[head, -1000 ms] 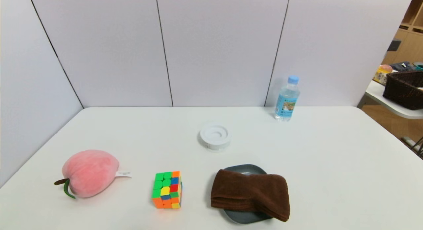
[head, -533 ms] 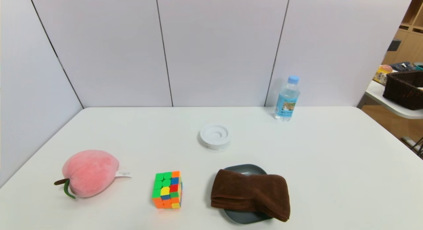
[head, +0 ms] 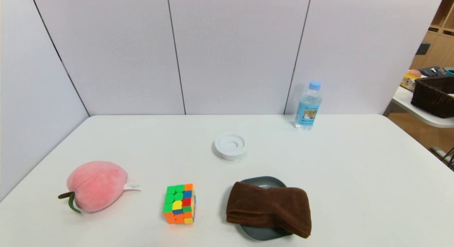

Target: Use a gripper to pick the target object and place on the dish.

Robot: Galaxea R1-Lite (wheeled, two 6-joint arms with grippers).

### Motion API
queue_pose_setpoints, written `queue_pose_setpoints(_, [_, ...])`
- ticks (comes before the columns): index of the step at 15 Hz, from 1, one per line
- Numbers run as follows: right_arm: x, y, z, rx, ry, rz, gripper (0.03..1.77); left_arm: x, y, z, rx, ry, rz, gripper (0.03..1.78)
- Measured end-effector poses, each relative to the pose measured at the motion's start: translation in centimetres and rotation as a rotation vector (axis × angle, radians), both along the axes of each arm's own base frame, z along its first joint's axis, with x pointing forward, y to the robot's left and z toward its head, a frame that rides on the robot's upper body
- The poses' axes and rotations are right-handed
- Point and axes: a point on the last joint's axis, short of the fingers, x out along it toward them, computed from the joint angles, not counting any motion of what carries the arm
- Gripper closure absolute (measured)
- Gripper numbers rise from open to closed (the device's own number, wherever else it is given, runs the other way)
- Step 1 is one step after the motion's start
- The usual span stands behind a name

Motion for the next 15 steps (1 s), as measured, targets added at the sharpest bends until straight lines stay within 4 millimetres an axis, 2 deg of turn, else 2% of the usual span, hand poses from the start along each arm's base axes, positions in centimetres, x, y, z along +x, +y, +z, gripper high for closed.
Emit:
queue_pose_setpoints(4, [0.0, 0.0, 0.0, 0.0, 0.0, 0.0, 0.09, 0.01, 0.0, -0.09, -0.049, 0.005, 0.002, 0.12])
queue_pose_setpoints(15, [0.0, 0.0, -0.01, 0.0, 0.001, 0.0, 0.09, 0.02, 0.0, -0.09, -0.052, 0.006, 0.002, 0.12])
